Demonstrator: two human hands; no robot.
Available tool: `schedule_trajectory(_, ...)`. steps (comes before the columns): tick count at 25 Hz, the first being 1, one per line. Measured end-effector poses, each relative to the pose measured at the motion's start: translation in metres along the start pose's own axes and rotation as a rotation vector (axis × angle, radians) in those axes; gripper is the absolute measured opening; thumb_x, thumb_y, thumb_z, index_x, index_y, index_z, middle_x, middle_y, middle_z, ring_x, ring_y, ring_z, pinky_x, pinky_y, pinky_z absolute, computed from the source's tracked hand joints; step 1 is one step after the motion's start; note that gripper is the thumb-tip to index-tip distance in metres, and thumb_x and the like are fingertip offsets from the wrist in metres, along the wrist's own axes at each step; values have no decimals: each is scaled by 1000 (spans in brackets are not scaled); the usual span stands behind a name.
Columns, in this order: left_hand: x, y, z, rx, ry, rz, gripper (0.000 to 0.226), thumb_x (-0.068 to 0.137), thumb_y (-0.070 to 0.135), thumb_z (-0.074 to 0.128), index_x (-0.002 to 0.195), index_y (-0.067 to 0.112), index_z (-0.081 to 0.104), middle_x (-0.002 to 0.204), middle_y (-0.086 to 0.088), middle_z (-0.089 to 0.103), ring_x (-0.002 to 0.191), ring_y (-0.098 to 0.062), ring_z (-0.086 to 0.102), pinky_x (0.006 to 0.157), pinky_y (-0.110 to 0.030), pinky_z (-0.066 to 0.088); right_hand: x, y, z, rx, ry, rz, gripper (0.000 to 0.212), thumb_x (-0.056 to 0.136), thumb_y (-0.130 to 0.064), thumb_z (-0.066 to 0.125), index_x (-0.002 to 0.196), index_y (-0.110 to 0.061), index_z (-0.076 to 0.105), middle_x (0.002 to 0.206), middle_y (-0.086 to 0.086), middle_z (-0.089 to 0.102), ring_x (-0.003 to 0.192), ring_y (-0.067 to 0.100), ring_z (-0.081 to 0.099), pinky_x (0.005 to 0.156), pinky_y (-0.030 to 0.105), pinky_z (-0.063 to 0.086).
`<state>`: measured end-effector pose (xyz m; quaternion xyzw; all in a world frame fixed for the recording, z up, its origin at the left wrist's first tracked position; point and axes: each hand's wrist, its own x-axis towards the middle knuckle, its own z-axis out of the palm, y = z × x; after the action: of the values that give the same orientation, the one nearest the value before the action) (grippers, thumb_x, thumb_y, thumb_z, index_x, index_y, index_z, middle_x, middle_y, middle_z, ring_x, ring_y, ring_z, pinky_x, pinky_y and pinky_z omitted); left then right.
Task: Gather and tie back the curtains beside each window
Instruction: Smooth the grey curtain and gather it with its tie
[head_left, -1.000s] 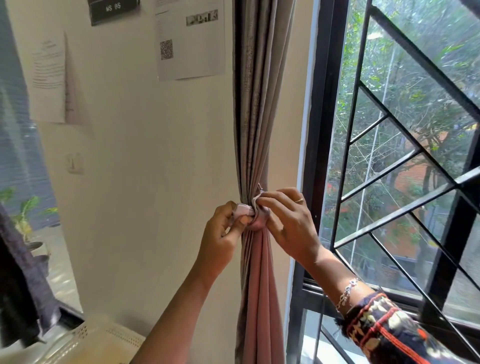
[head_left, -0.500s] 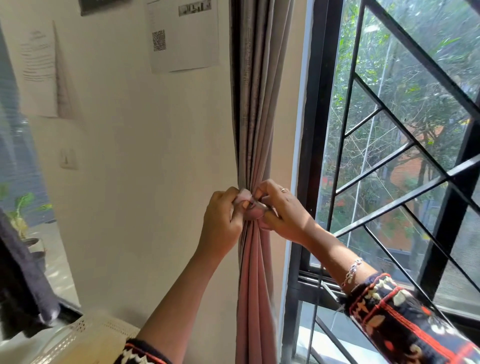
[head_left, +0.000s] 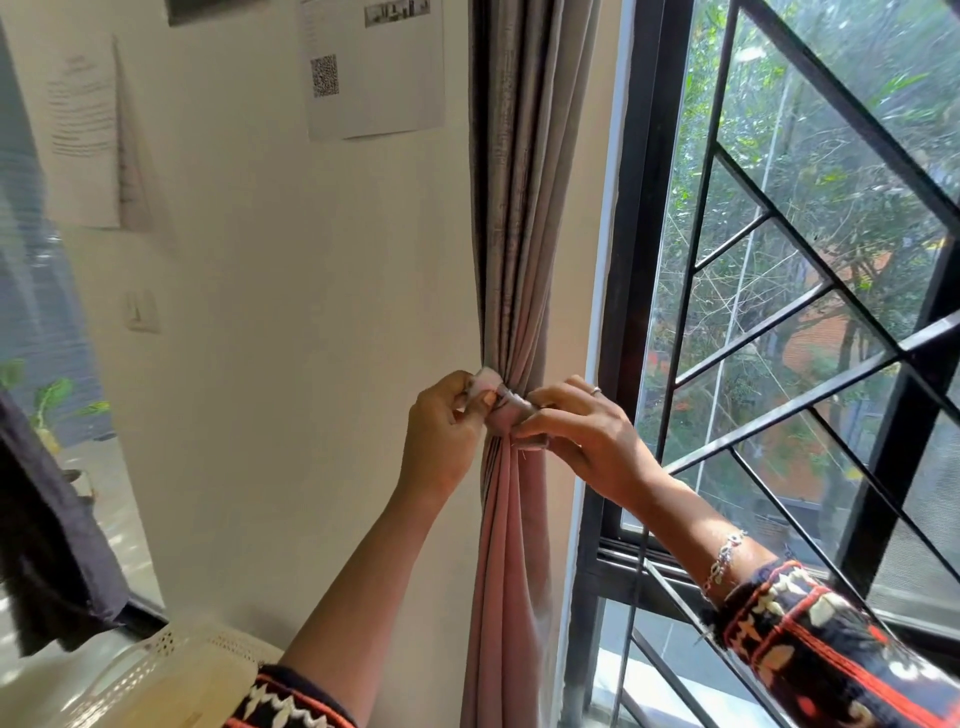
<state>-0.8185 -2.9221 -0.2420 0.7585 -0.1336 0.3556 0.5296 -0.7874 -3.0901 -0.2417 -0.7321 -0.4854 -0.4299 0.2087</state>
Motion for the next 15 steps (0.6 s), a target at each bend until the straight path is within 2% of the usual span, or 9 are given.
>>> schedule_trajectory(2, -5, -1, 2, 15, 78, 61, 9, 88, 8, 57, 84, 3, 64, 75, -6, 63, 68, -13, 55, 62, -17, 42, -1, -1, -2, 10, 70, 28, 13, 81, -13, 65, 78, -4, 73, 94, 15, 62, 73, 21, 51, 72, 24, 40)
schedule_trajectory(3, -7, 0, 4, 26, 131, 100, 7, 87, 5, 59, 84, 2, 65, 78, -6, 63, 70, -10, 56, 63, -10, 42, -1, -1, -2, -3, 84, 29, 16, 82, -16, 64, 77, -3, 73, 94, 15, 62, 75, 20, 51, 74, 21, 39)
schedule_trajectory(4, -9, 0, 5, 40, 186, 133, 5, 85, 3, 60, 84, 1, 65, 79, -6, 62, 72, -8, 56, 65, -5, 41, -3, -1, -2, -7, 88, 31, 23, 85, -20, 59, 77, -2, 72, 95, 16, 61, 77, 20, 50, 75, 20, 38)
schedule_trajectory(6, -8, -2, 6, 64, 264, 148, 3, 82, 0, 63, 84, -1, 65, 80, -8, 62, 72, -11, 55, 68, -6, 42, -5, 0, -3, -2, 95, 75, 36, 91, -28, 49, 78, 0, 68, 94, 17, 58, 83, 19, 49, 76, 21, 40)
schedule_trajectory(8, -2, -5, 4, 75, 283, 101, 4, 81, -1, 64, 84, -2, 66, 81, -11, 64, 75, -19, 58, 74, -25, 52, -9, 5, -7, -17, 95, 158, 32, 92, -23, 51, 79, 2, 66, 92, 18, 55, 82, 22, 52, 73, 25, 44)
schedule_trajectory(10, 3, -9, 0, 62, 272, 54, 5, 82, -2, 62, 84, -3, 67, 80, -10, 63, 75, -25, 60, 73, -44, 55, -15, 10, -10, -43, 75, 227, 20, 85, -13, 57, 81, 4, 65, 91, 18, 53, 78, 26, 56, 70, 26, 45)
schedule_trajectory(13, 7, -18, 0, 15, 314, -15, 6, 84, -2, 61, 83, -3, 67, 78, -11, 61, 74, -30, 61, 72, -51, 53, -20, 14, -8, -14, 70, 285, 19, 83, -13, 58, 81, 5, 65, 89, 17, 52, 76, 24, 55, 69, 21, 42)
schedule_trajectory(15, 5, -20, 5, -39, 331, -58, 7, 85, -2, 60, 81, -2, 66, 76, -8, 59, 70, -24, 61, 72, -52, 54, -21, 11, 0, 43, 126, 363, 18, 83, -12, 60, 80, 5, 64, 88, 13, 52, 75, 23, 54, 66, 23, 42)
